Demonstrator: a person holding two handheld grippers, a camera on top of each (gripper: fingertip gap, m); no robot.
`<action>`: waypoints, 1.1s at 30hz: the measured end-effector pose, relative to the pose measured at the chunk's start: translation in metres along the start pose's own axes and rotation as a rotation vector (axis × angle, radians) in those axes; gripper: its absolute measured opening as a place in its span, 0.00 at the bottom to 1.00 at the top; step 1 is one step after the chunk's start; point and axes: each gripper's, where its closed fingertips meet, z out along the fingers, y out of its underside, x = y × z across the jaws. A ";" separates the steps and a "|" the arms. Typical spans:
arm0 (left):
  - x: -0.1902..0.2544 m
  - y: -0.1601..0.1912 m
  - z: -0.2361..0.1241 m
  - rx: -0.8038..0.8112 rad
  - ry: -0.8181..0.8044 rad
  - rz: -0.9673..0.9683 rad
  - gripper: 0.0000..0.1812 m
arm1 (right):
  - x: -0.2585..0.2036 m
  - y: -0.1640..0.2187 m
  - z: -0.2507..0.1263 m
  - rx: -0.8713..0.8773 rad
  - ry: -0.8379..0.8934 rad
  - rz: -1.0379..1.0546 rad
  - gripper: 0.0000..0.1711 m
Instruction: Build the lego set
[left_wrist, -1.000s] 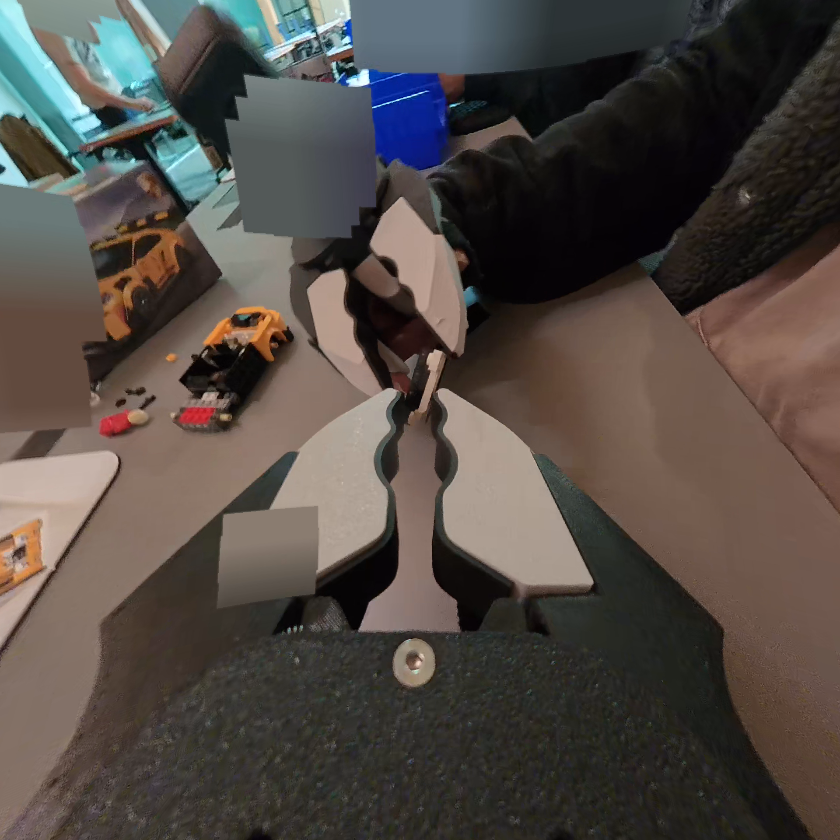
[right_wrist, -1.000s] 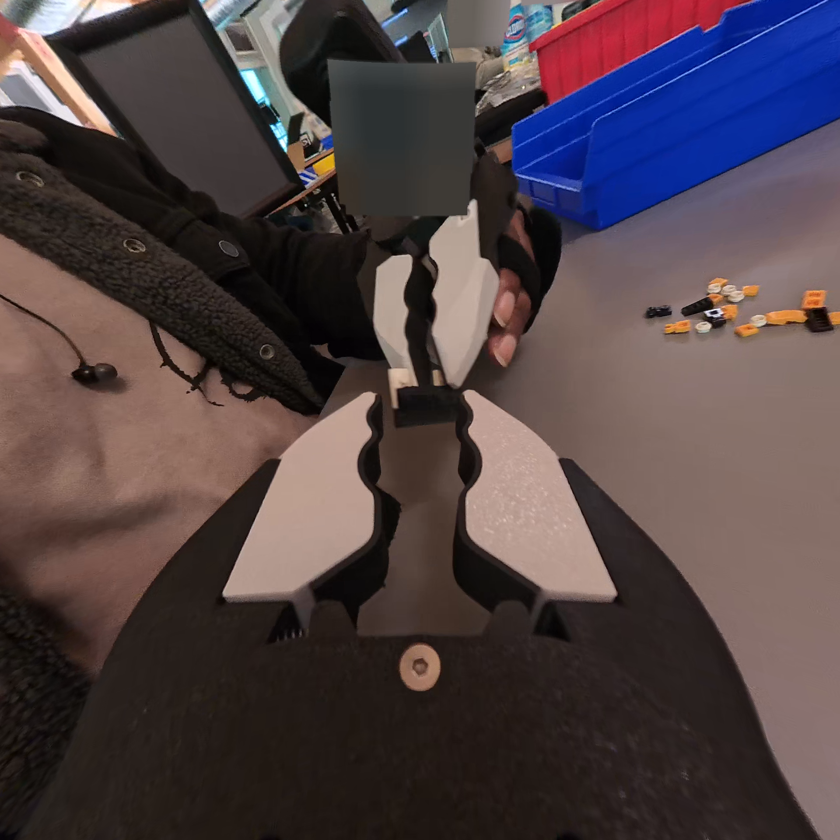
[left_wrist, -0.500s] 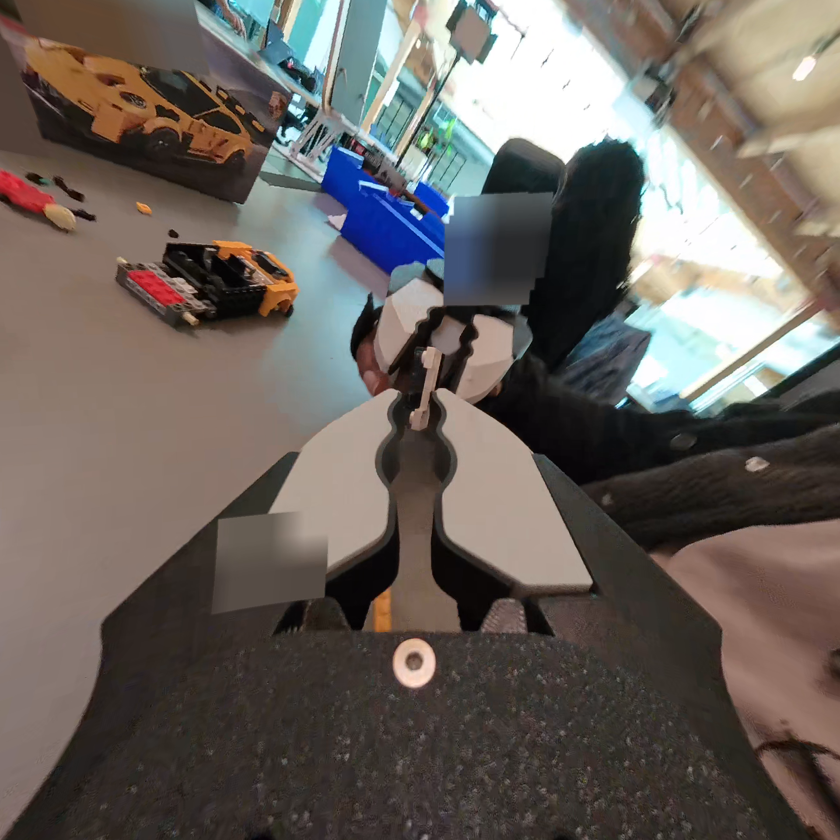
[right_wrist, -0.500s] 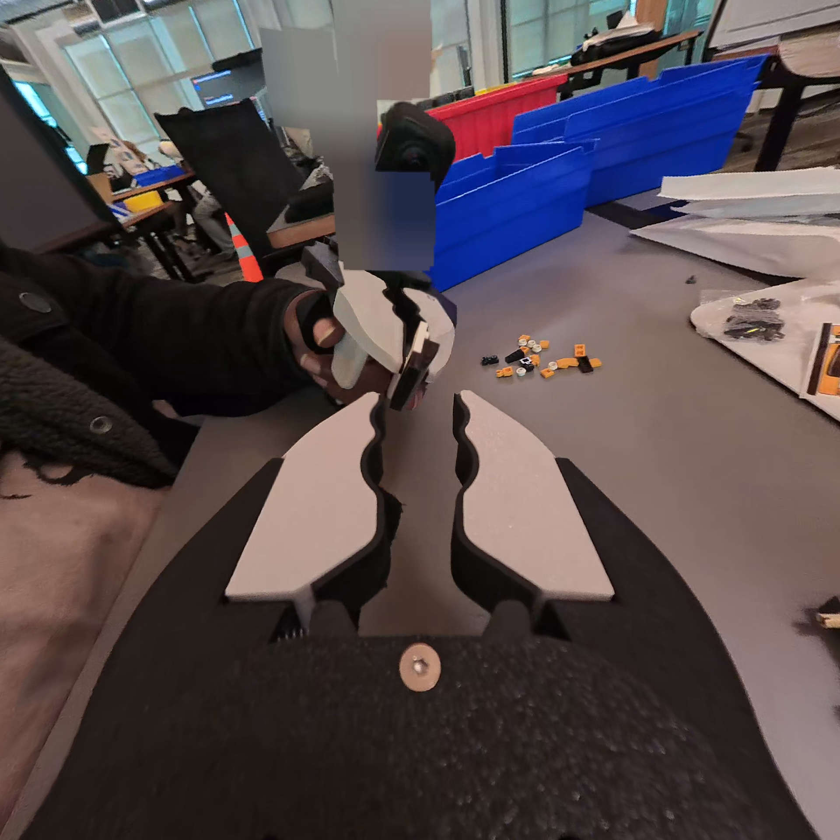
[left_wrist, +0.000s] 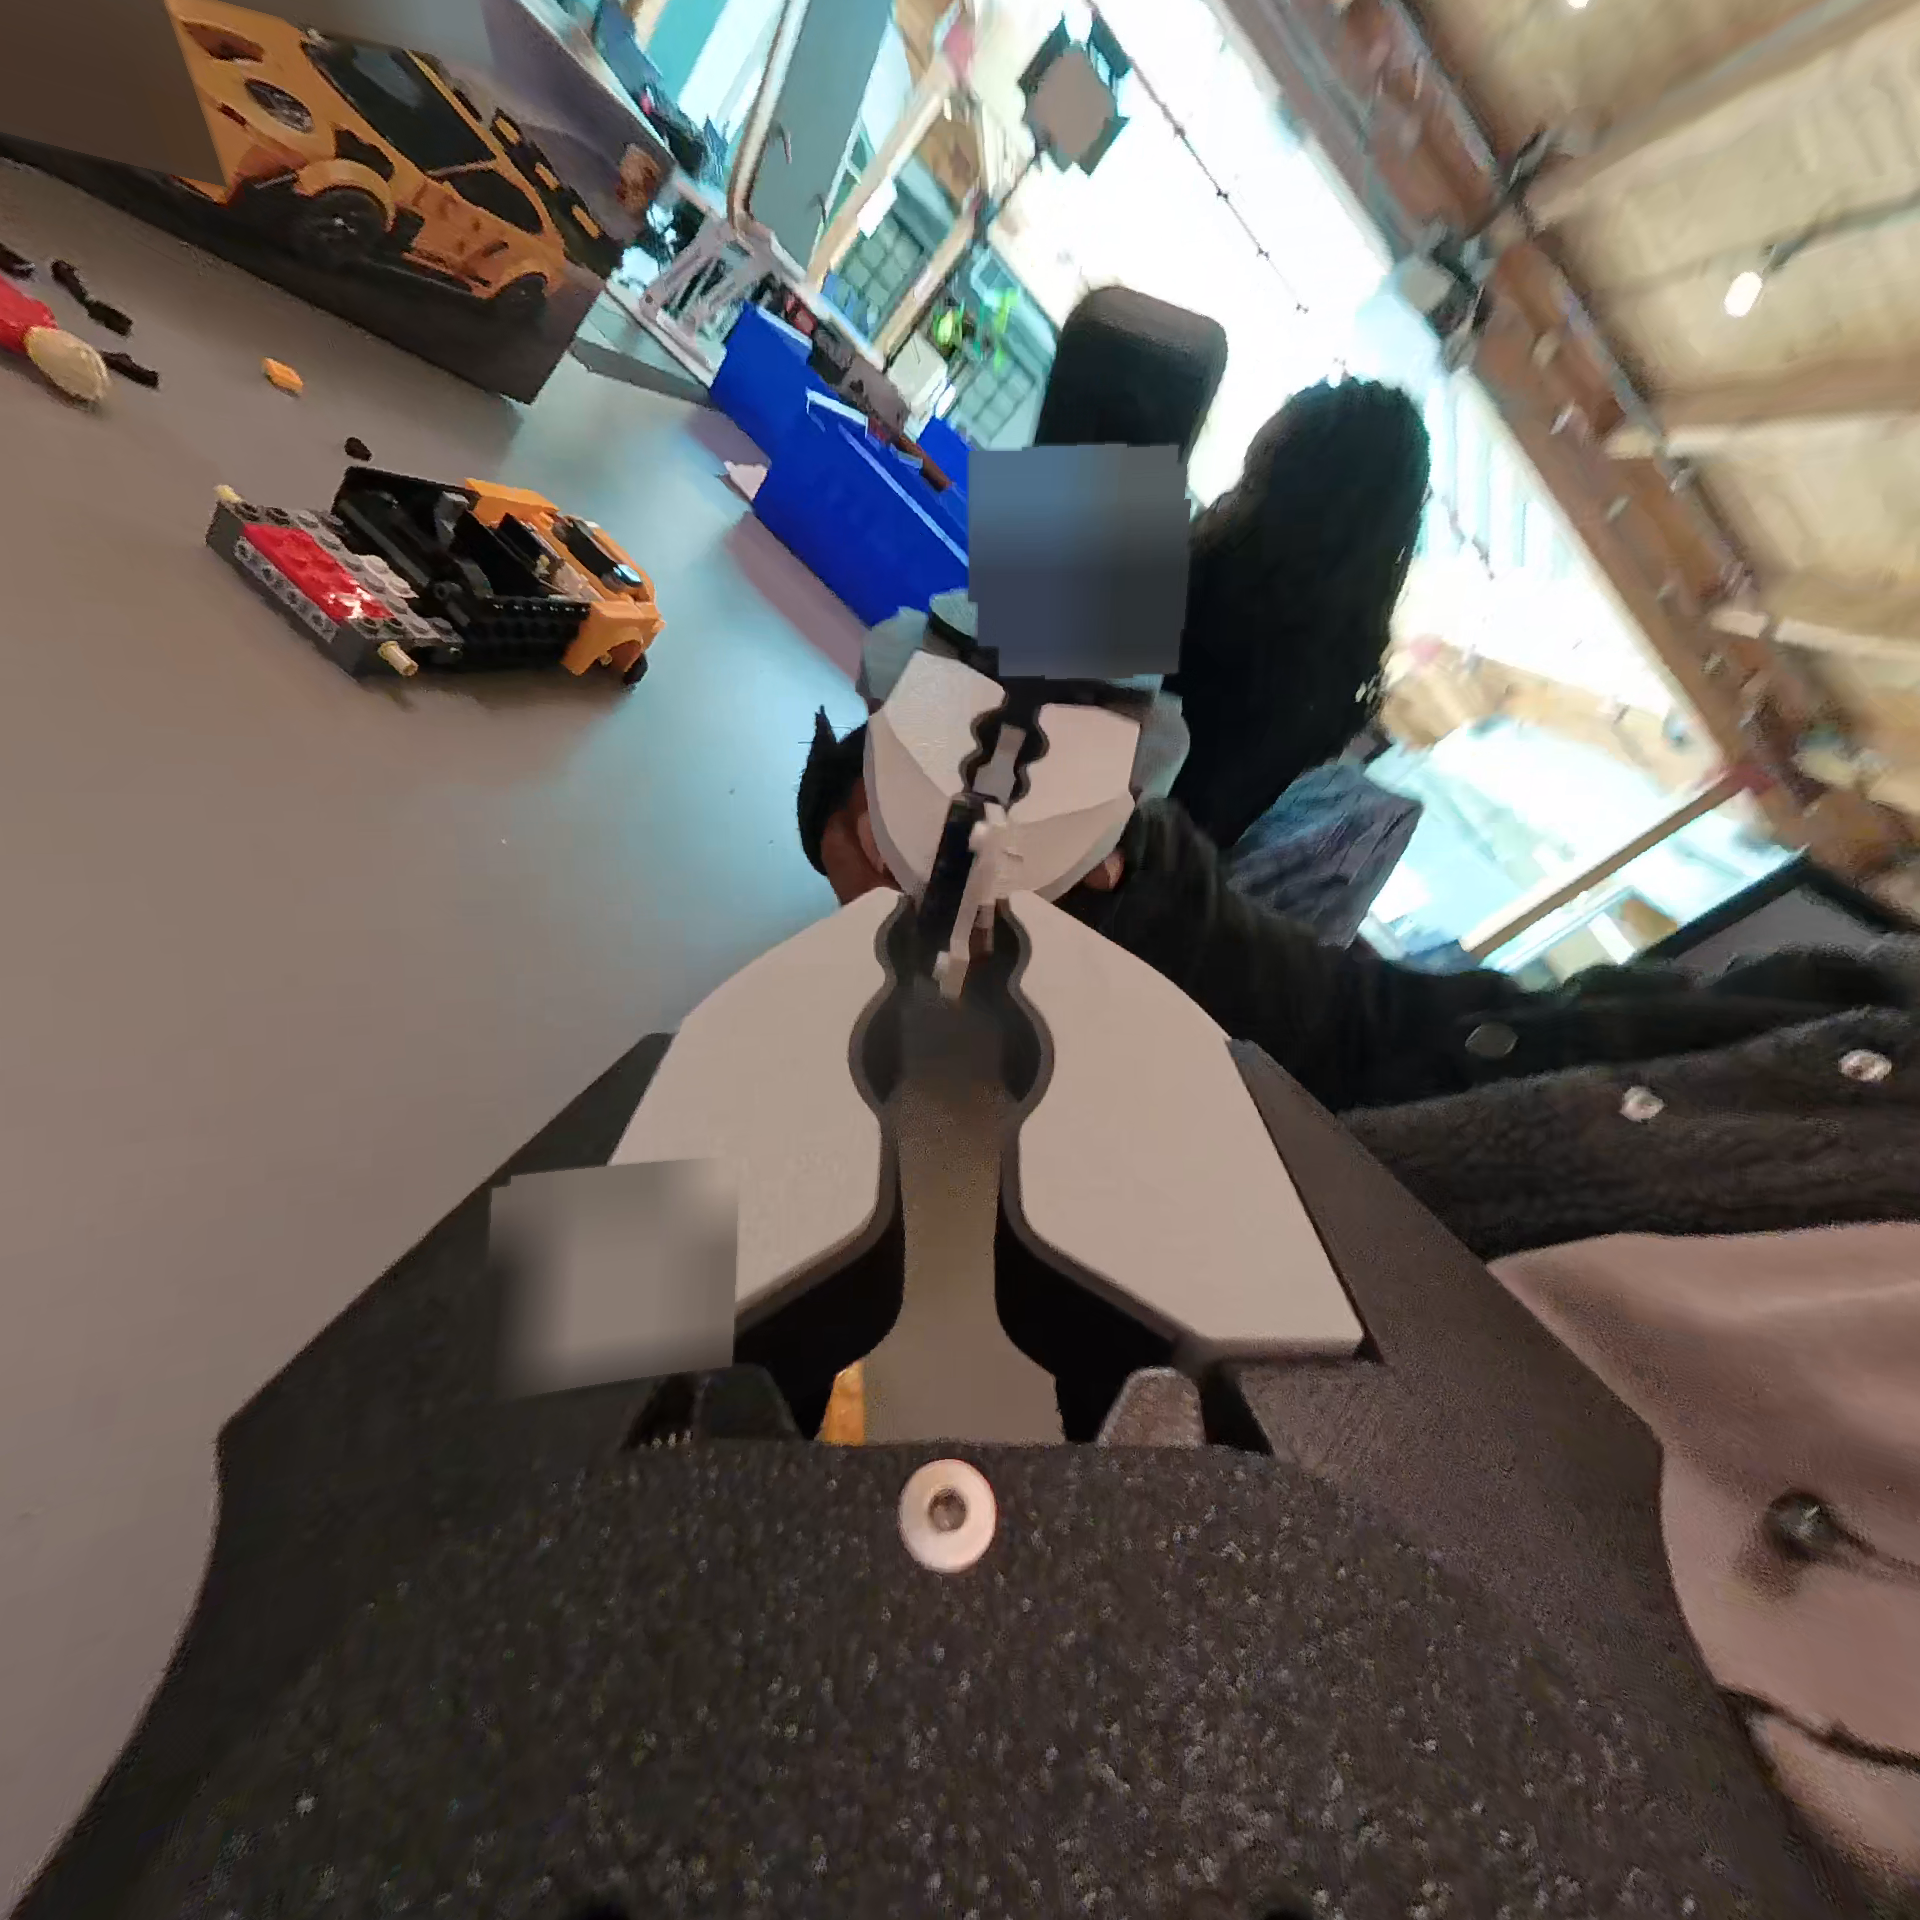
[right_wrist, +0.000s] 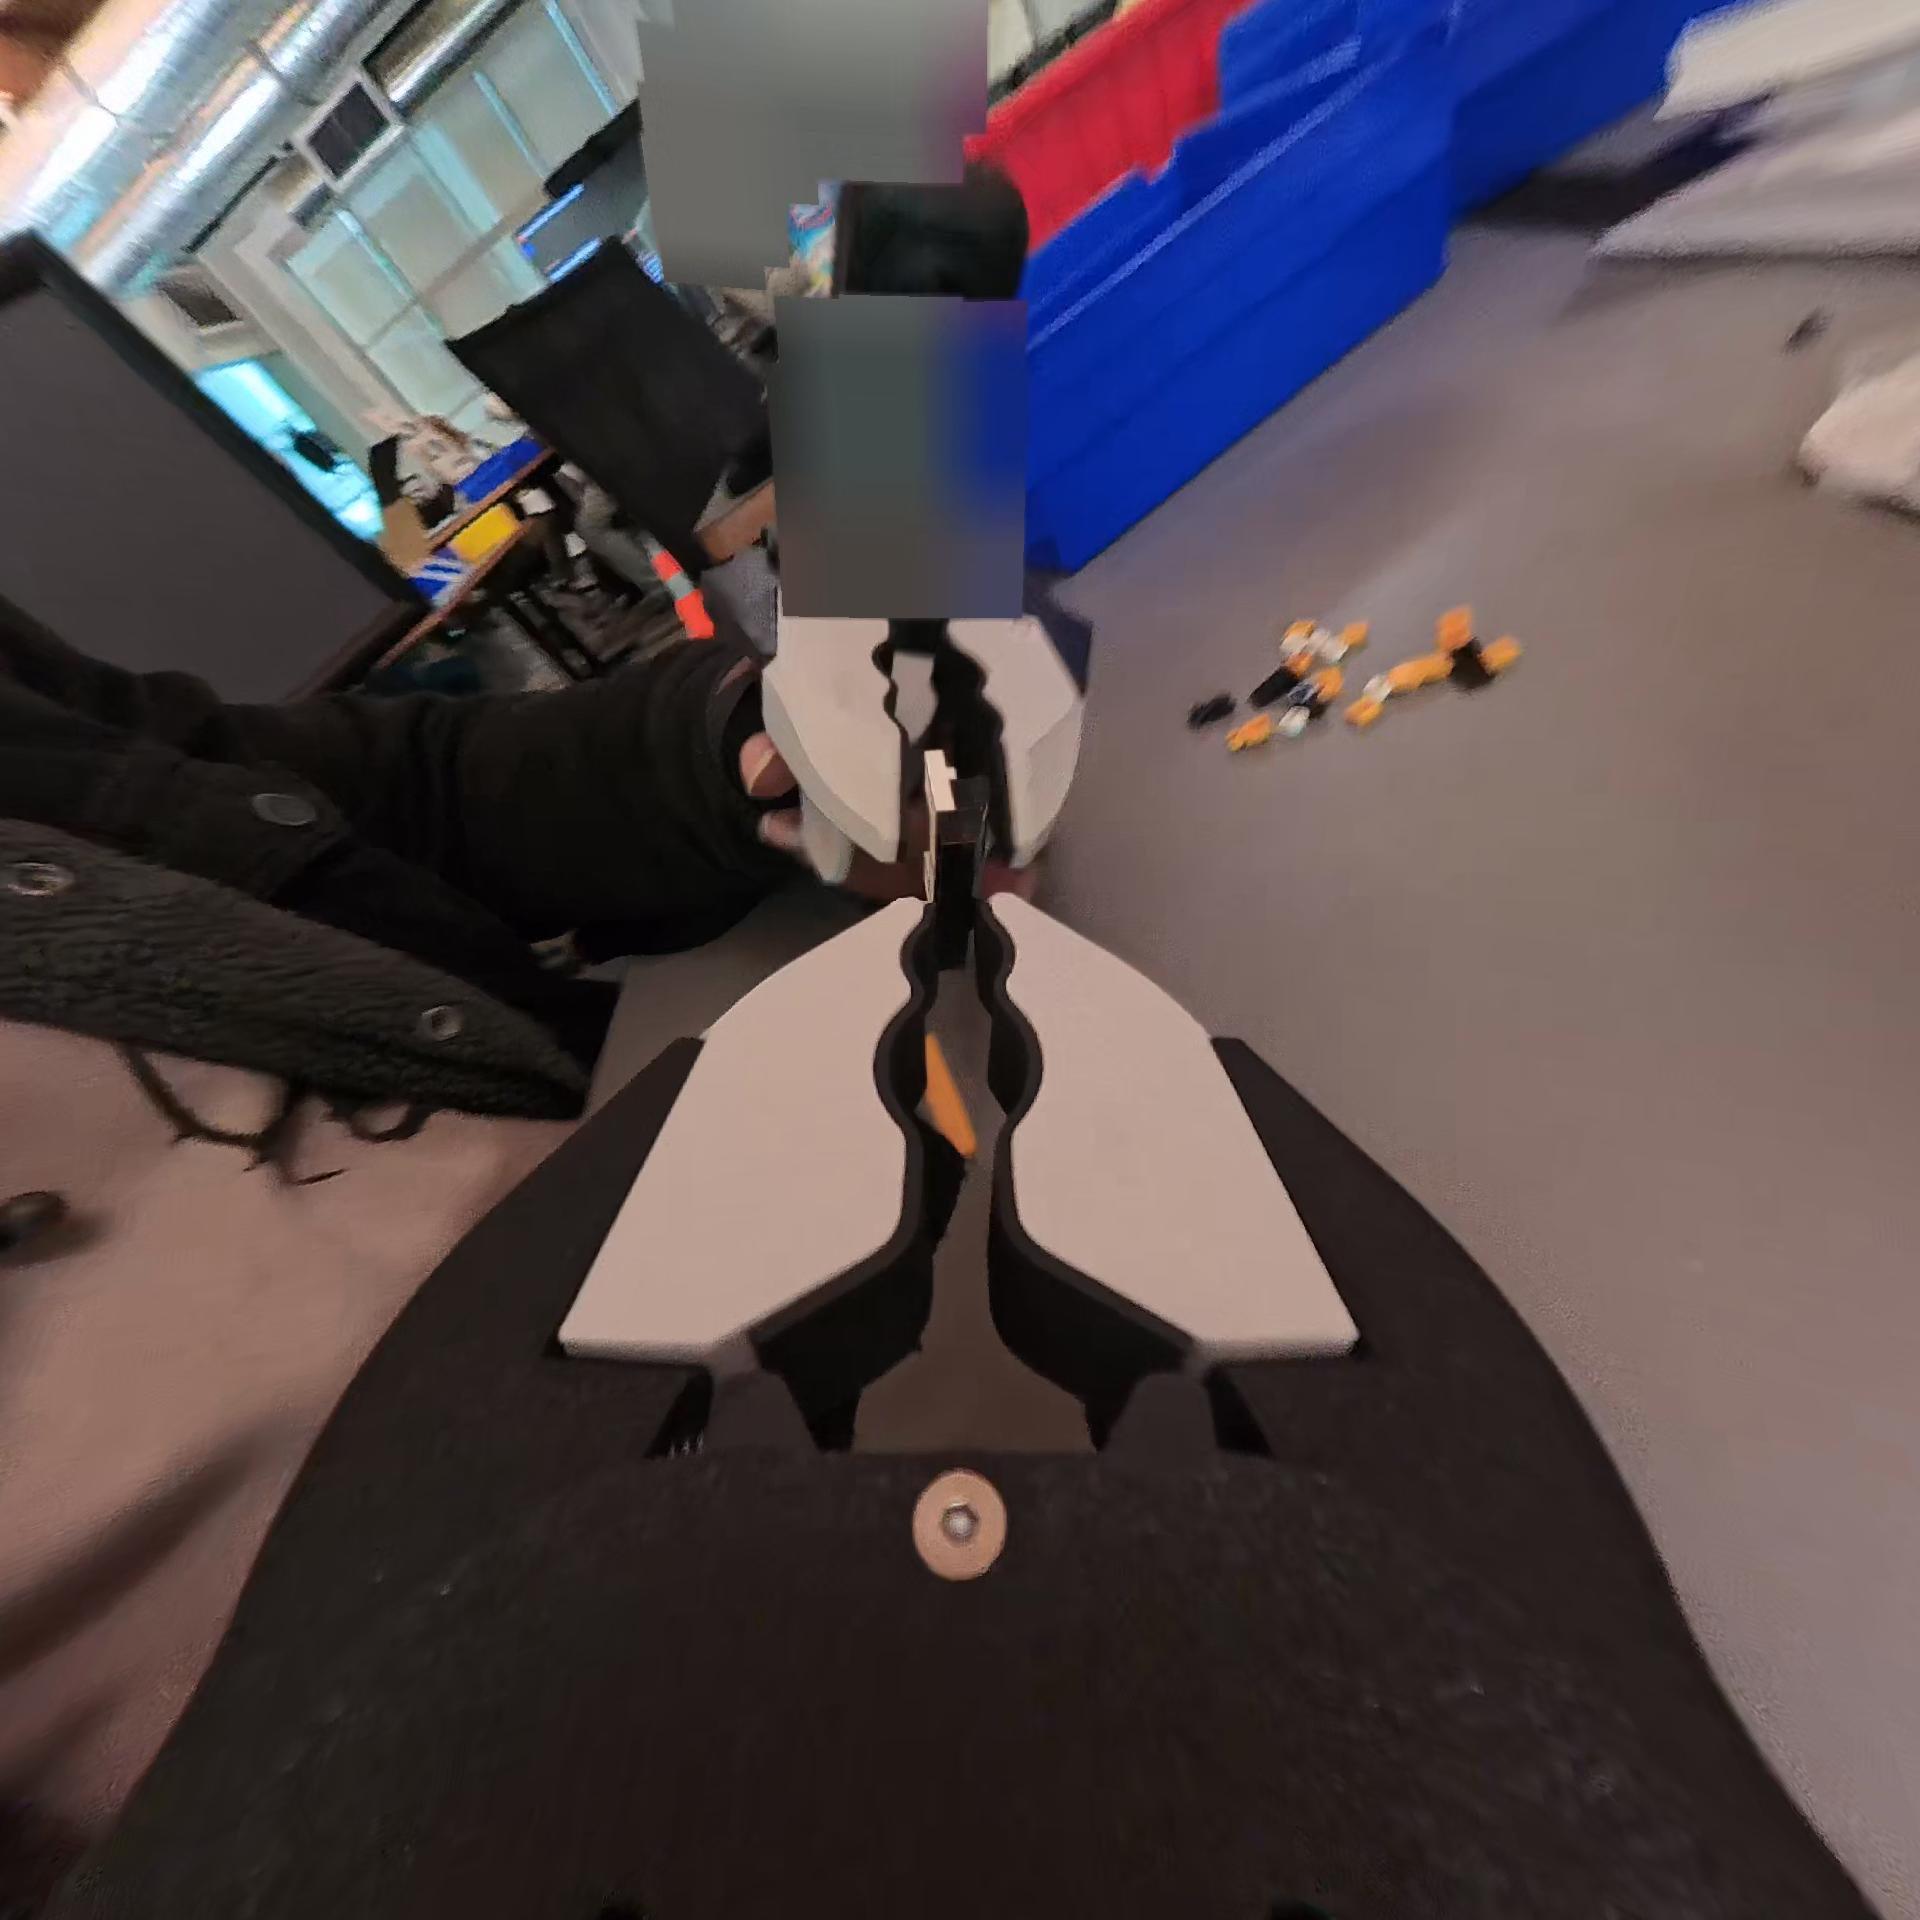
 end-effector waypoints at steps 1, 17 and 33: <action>-0.002 0.003 0.000 -0.039 -0.026 0.062 0.10 | -0.002 0.006 0.000 -0.042 -0.034 0.057 0.04; -0.007 0.062 -0.001 -0.507 -0.180 0.948 0.29 | -0.010 0.042 0.006 -0.225 -0.162 0.256 0.03; -0.036 0.041 -0.004 -0.508 -0.468 1.086 0.19 | 0.022 0.035 0.013 -0.095 0.011 0.487 0.03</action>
